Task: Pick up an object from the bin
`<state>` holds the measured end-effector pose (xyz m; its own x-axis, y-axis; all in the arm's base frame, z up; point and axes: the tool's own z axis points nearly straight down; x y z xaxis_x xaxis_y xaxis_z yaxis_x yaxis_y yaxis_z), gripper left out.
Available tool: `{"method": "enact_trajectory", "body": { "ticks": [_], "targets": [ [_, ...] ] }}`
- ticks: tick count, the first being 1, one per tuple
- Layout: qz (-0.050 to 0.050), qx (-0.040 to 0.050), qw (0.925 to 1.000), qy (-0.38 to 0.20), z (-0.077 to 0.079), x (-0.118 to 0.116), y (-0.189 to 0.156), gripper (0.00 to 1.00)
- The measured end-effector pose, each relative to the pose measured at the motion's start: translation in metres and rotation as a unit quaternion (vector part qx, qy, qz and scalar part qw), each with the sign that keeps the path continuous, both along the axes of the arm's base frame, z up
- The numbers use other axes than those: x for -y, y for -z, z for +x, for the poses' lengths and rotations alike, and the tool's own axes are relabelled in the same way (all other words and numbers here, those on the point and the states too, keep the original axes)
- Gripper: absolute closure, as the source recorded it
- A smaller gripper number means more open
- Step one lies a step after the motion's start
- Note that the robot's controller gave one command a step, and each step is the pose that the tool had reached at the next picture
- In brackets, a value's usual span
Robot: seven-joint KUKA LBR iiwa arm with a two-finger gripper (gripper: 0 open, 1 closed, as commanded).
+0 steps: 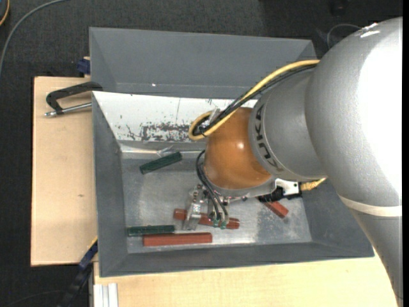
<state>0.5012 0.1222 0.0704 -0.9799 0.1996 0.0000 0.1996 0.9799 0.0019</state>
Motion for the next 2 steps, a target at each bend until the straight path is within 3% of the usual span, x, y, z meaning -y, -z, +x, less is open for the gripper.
{"method": "enact_trajectory", "body": {
  "ticks": [1, 2],
  "targets": [
    [0.000, 0.0061, 0.9851, -0.172, 0.038, 0.003, -0.128, 1.00],
    [-0.001, 0.0061, 0.9586, -0.285, 0.035, 0.008, -0.196, 1.00]
  ]
}}
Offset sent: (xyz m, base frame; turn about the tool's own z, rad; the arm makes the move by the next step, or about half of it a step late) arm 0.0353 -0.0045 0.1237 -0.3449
